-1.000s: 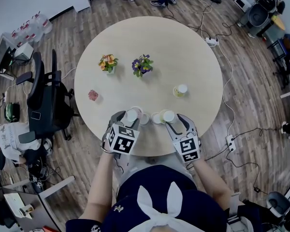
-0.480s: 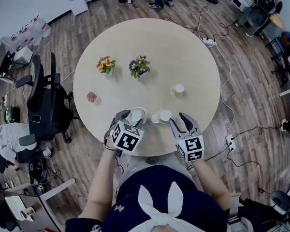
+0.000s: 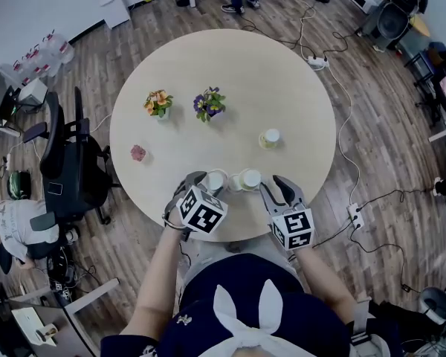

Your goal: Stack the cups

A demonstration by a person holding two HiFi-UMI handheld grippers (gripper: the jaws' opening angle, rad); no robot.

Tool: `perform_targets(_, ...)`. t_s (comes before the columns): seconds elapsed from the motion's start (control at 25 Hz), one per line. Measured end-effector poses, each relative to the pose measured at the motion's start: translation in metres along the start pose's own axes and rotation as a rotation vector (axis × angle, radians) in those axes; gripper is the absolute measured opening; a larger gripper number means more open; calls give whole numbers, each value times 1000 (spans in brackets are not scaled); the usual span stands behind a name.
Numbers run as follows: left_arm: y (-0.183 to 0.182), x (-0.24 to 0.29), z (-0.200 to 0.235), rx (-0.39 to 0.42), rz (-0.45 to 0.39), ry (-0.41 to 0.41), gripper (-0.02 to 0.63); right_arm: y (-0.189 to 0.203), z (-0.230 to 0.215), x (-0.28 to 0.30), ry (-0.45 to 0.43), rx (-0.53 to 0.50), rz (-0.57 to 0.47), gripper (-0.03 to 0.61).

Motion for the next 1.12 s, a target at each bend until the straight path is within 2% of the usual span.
perform_targets(0.56, -4, 19, -14, 79, 55, 52, 255, 4, 2, -4, -2, 5, 21, 150)
perform_targets(1.12, -10, 29, -18, 137, 80, 51, 255, 10, -2, -7, 20, 43, 33, 147)
Point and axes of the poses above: the fingertips, and each gripper's own axes: x forward along the fingers, z to its left, y out of its underside, the point moved 8 cm from there along -x, backward along the fingers, and after that the axes turned 1 degree about -x, right-handed, at the moved point
